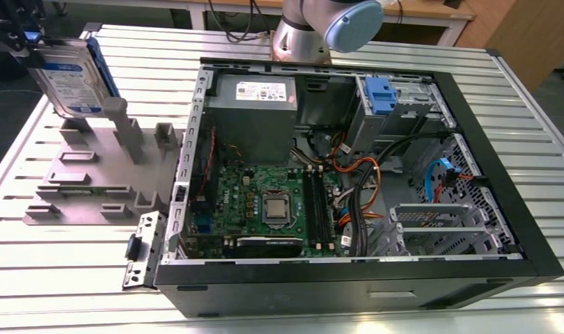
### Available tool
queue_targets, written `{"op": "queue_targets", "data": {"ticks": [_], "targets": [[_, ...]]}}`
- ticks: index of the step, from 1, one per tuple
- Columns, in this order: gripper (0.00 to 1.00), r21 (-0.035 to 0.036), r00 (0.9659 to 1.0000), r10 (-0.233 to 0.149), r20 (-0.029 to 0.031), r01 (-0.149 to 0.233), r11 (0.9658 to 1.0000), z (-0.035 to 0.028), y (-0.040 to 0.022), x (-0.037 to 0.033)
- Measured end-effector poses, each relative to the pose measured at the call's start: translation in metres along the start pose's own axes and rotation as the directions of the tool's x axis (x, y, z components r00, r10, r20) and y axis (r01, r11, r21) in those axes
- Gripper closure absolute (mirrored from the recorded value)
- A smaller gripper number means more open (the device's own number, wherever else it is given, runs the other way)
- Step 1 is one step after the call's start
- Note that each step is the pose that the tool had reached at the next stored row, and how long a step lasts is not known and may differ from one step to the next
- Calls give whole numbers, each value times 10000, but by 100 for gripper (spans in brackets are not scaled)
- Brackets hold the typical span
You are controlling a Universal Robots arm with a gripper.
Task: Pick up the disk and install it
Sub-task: 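Pick up the disk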
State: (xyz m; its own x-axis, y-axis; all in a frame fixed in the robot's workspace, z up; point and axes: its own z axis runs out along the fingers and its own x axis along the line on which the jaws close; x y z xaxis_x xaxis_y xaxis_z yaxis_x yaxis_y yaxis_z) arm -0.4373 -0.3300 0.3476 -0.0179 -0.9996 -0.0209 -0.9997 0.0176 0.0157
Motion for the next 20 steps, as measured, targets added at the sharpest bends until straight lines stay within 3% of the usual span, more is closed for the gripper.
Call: {"op": "queue_targets", "data": {"ticks": [8, 10, 20], "targets": [[64, -2, 10000, 0, -1, 0, 10000, -15, 0, 0], [64, -5, 9997, -3, 229, 3, 10000, -35, 1, -1], [64, -6, 9997, -3, 246, 3, 10000, -61, 1, -2]]}}
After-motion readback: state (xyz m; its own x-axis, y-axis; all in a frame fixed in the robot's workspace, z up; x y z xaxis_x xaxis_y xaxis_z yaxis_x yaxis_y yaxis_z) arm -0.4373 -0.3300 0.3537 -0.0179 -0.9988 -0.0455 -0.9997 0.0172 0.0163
